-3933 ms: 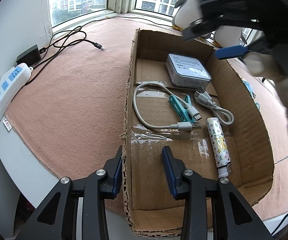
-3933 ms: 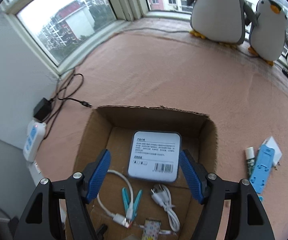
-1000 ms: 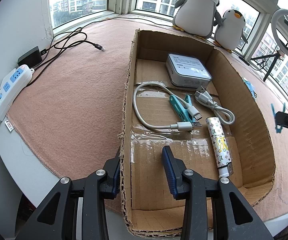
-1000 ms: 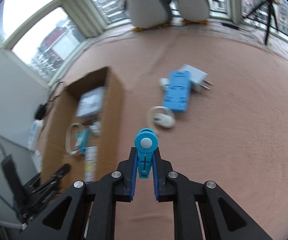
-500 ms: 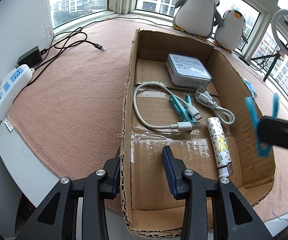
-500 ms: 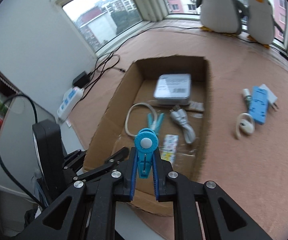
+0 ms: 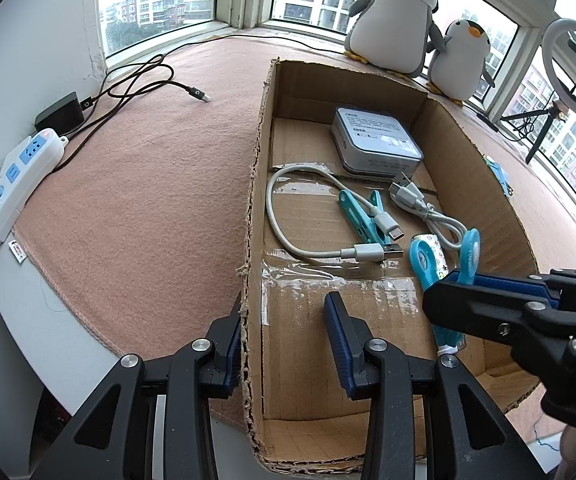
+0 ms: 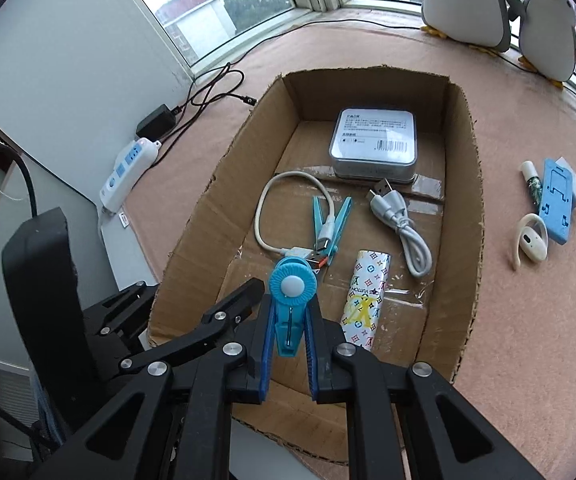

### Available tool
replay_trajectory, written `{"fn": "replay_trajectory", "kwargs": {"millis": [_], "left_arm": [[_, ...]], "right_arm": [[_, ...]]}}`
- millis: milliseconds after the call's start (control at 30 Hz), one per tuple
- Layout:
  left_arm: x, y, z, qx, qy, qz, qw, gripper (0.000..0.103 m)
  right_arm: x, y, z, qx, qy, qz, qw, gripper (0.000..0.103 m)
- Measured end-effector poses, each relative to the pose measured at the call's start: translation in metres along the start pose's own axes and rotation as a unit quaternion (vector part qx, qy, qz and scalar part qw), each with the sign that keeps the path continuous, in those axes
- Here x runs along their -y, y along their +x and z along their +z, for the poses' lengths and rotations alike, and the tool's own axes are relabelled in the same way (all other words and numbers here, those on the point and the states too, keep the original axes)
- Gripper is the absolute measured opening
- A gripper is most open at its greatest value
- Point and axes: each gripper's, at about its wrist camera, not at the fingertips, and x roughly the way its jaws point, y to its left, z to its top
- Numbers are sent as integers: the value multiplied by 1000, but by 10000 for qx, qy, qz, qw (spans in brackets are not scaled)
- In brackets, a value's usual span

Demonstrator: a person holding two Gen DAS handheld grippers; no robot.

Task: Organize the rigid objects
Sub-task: 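Carry the teal clip into the cardboard box and open the right tool, then move the right tool back to the white earbud beside the blue stand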

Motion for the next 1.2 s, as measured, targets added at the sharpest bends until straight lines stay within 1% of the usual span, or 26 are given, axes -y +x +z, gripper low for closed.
{"fn": "replay_trajectory", "kwargs": {"millis": [200,267,467,700,733,833,933,1000,1067,1200], "left_arm": [[1,0,0,4,-6,-1,10000,39],[0,0,0,0,-7,-3,10000,40],[1,0,0,1,2,3,10000,40],[1,0,0,4,-1,-1,10000,40],[1,0,0,2,-4,-2,10000,40],[1,0,0,2,1,-2,10000,40],[1,0,0,5,0,-1,10000,40],[1,0,0,4,-4,-3,10000,40],[0,0,0,4,-5,-4,10000,40],[1,0,0,3,-2,-3,10000,40]], "right_arm": [[4,1,2,2,116,12,9999,15],[6,-1,2,9,162,63,9998,26],[8,-11,2,124,197,127,9996,27],[19,-33,0,347,341,210,9986,28],[23,-38,-1,404,383,229,9982,30],[34,-51,-2,574,519,245,9967,48],[50,-66,-4,753,647,209,9948,49],[62,-75,-5,854,753,55,9935,54],[77,-83,-6,961,905,-95,9912,62],[110,-89,-4,993,1298,-424,9856,63]]}}
